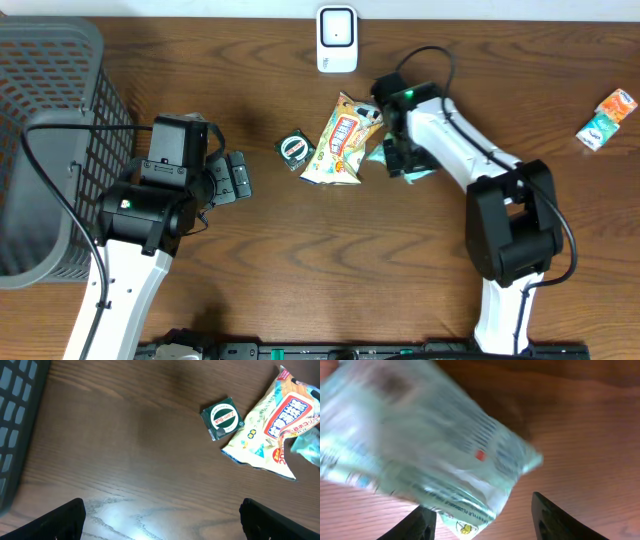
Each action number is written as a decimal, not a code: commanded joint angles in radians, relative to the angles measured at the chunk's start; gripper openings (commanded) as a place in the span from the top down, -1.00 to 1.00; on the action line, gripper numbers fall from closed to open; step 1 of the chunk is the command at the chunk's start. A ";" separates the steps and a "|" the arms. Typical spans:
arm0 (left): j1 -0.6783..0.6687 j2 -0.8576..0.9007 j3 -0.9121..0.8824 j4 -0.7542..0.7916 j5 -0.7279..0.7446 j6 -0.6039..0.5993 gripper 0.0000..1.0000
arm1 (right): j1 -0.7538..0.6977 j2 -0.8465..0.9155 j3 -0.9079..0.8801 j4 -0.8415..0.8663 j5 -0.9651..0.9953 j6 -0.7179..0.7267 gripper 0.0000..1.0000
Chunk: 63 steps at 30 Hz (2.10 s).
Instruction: Scan the item barcode
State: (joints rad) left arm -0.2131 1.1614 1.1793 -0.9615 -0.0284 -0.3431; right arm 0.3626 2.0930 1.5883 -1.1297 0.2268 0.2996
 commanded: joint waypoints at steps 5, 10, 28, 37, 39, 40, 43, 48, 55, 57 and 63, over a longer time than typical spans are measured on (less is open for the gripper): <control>0.002 0.002 0.009 0.000 0.002 -0.009 -0.96 | -0.042 -0.067 0.016 -0.011 -0.054 -0.013 -0.18; 0.002 0.002 0.009 0.000 0.002 -0.009 -0.95 | -0.078 -0.148 0.016 0.006 -0.082 -0.013 -0.61; 0.002 0.002 0.009 0.000 0.002 -0.009 -0.96 | -0.384 -0.189 -0.212 0.211 -0.771 -0.196 -0.99; 0.002 0.002 0.009 0.000 0.002 -0.009 -0.95 | -0.446 -0.189 -0.425 0.446 -0.895 0.100 -0.86; 0.002 0.002 0.009 0.000 0.002 -0.009 -0.95 | -0.446 -0.189 -0.457 0.496 -0.895 0.152 -0.86; 0.002 0.002 0.009 0.000 0.002 -0.009 -0.96 | -0.446 -0.189 -0.467 0.516 -0.895 0.177 -0.86; 0.002 0.002 0.009 0.000 0.002 -0.009 -0.96 | -0.444 -0.189 -0.495 0.578 -0.895 0.256 -0.82; 0.002 0.002 0.009 0.000 0.002 -0.009 -0.96 | -0.443 -0.189 -0.539 0.710 -0.888 0.329 -0.76; 0.002 0.002 0.009 0.000 0.002 -0.009 -0.96 | -0.436 -0.189 -0.587 0.814 -0.888 0.427 -0.54; 0.002 0.002 0.009 0.000 0.002 -0.009 -0.95 | -0.426 -0.189 -0.600 0.829 -0.887 0.429 -0.56; 0.002 0.002 0.009 0.001 0.002 -0.009 -0.95 | -0.402 -0.189 -0.637 0.846 -0.863 0.430 -0.62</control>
State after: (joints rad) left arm -0.2131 1.1614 1.1793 -0.9615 -0.0280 -0.3431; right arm -0.0589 1.8885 0.9989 -0.2779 -0.7010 0.7078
